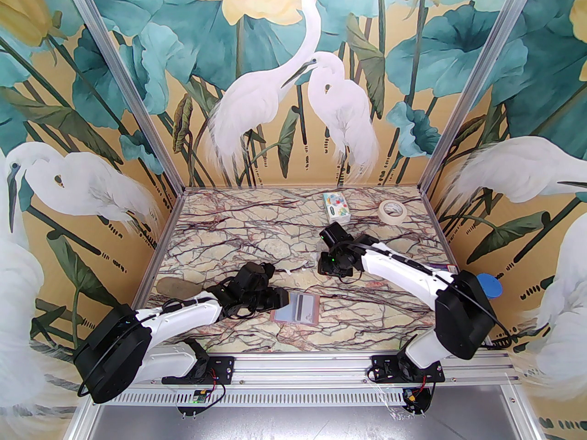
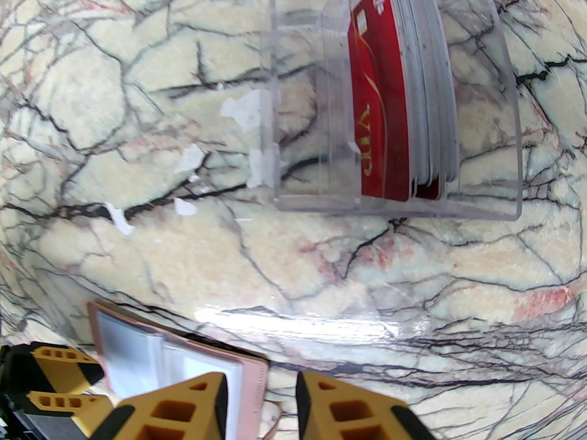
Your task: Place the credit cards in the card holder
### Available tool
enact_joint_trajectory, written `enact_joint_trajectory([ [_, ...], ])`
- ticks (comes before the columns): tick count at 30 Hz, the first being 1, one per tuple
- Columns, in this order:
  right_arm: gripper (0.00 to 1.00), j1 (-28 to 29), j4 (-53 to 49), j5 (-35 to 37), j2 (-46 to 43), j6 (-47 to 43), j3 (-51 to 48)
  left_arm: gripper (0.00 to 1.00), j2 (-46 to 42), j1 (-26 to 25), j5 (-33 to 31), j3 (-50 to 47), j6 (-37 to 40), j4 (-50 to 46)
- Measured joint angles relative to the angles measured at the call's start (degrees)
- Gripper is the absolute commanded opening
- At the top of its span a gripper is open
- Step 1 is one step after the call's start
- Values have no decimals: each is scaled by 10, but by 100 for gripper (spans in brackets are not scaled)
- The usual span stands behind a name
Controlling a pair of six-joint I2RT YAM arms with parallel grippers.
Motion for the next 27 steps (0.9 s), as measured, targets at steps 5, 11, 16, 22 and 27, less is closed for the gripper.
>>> enact_joint_trajectory([
  [5, 31, 0, -9, 5, 16, -11, 12, 49, 0, 2, -23, -2, 4, -22],
  [11, 31, 0, -17, 16, 24, -25, 31, 49, 11, 2, -33, -5, 6, -24],
  [16, 32, -5, -29, 21, 24, -37, 41, 48, 21, 3, -33, -5, 6, -18],
  [22, 32, -24, -42, 23, 32, -49, 64, 48, 25, 3, -31, -5, 6, -10],
  [27, 33, -42, -61, 49, 54, -62, 103, 48, 25, 3, -31, -5, 6, -9],
])
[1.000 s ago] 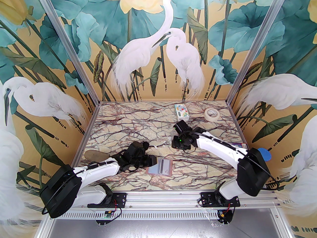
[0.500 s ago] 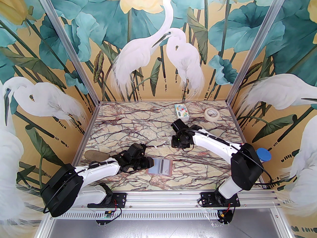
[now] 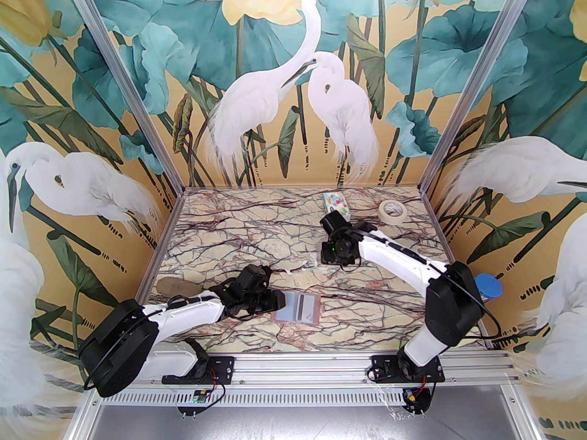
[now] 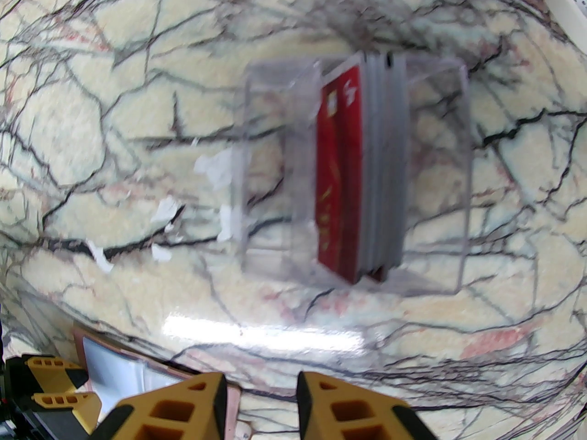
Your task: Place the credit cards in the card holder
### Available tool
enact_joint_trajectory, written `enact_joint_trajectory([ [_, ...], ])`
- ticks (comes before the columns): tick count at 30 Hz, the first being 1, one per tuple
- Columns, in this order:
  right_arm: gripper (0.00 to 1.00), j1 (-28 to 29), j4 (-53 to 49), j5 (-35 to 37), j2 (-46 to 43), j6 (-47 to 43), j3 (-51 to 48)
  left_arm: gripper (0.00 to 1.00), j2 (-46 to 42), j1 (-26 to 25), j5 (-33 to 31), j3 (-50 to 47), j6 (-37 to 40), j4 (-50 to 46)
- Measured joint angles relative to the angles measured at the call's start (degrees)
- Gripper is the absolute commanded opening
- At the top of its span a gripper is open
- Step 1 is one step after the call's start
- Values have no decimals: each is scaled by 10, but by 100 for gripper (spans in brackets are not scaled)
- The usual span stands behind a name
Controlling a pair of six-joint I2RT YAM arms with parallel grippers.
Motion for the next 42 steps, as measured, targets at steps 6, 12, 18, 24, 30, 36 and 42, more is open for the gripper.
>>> enact_joint_trajectory([
  [6, 35, -23, -26, 43, 46, -22, 68, 48, 0, 0, 0, 0, 0, 0],
  [12, 37, -32, -56, 92, 105, -53, 146, 48, 3, 0, 1, 0, 0, 3],
  [18, 40, -41, -70, 114, 151, -76, 183, 48, 7, 0, 3, 0, 5, 10],
  [24, 41, -46, -79, 117, 174, -86, 196, 48, 7, 0, 3, 0, 6, 10],
  [30, 41, -46, -86, 114, 187, -97, 196, 48, 8, 0, 3, 0, 7, 10],
  [36, 42, -46, -86, 105, 193, -103, 196, 48, 8, 0, 4, 0, 7, 10],
  [42, 42, -46, -85, 99, 205, -105, 196, 48, 8, 0, 4, 0, 7, 10],
])
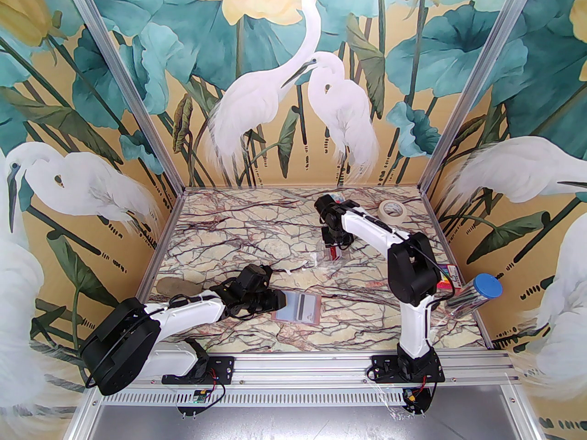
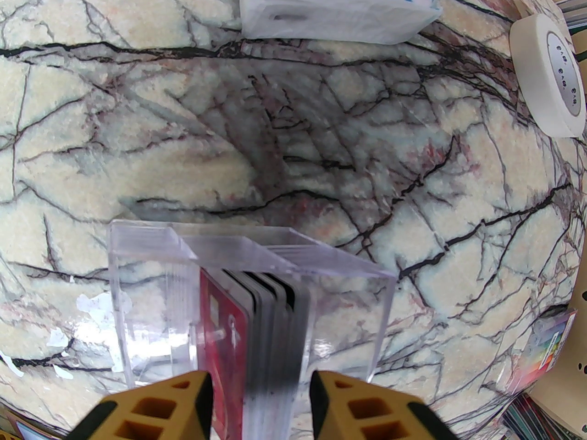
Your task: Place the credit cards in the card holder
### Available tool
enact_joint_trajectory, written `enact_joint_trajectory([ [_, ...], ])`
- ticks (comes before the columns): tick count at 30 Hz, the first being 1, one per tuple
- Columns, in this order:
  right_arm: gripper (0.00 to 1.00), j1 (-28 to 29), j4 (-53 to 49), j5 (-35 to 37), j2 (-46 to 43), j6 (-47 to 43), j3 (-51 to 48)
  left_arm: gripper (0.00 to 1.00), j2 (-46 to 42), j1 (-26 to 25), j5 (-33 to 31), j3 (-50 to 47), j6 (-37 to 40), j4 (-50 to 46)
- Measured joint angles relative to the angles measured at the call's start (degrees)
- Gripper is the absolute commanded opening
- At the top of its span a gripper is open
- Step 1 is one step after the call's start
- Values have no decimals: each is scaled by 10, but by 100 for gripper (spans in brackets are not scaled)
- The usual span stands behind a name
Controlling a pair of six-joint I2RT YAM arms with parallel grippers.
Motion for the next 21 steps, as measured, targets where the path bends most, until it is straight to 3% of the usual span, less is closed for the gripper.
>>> enact_joint_trajectory([
  [21, 41, 0, -11, 2, 14, 0, 0, 48, 4, 0, 1, 0, 0, 7],
])
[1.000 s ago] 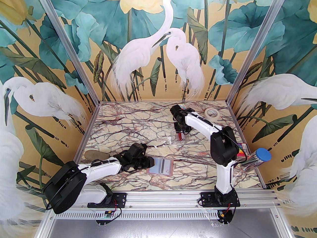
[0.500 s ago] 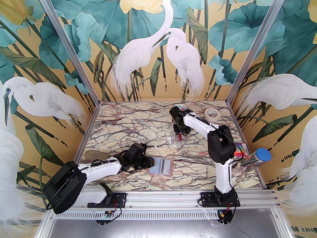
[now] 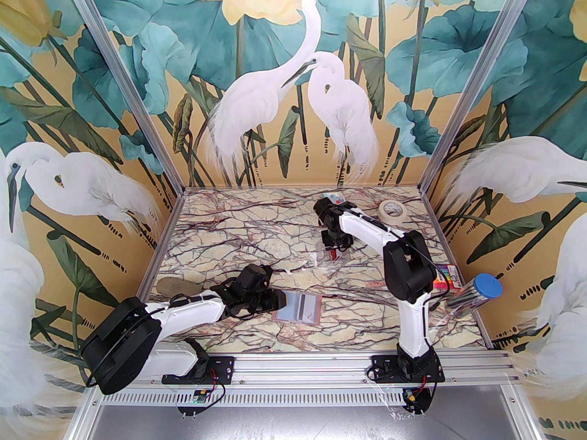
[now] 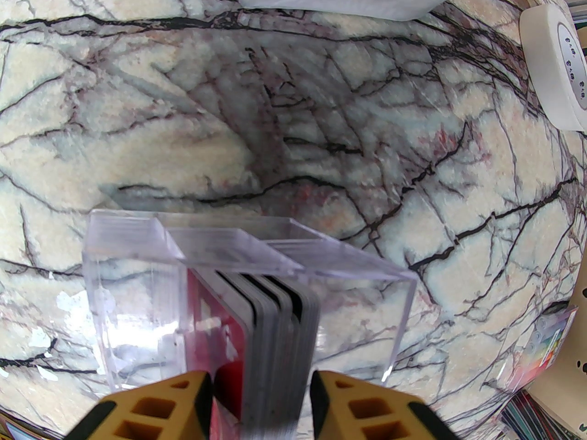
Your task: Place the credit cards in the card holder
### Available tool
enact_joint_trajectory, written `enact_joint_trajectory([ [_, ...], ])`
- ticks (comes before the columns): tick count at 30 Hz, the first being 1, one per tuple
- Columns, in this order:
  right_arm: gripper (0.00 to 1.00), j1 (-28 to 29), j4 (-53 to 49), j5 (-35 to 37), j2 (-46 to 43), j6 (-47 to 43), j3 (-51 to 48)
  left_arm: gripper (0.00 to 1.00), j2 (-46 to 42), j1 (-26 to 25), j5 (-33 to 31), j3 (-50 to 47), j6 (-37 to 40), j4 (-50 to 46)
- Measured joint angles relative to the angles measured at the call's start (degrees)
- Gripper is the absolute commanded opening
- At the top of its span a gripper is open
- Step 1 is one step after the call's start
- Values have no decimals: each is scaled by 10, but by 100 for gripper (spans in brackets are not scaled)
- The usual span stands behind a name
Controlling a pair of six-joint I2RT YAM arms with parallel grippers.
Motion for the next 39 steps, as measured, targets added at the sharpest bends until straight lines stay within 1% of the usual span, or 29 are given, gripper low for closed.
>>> enact_joint_trajectory([
  [10, 41, 0, -8, 4, 0, 0, 0, 48, 0, 0, 0, 0, 0, 0],
  [28, 41, 0, -32, 34, 0, -2, 11, 48, 0, 0, 0, 0, 0, 0],
  [35, 39, 0, -40, 42, -3, -6, 14, 48, 3, 0, 2, 1, 0, 0],
  [39, 36, 0, -47, 45, -11, -6, 15, 48, 4, 0, 2, 3, 0, 0],
])
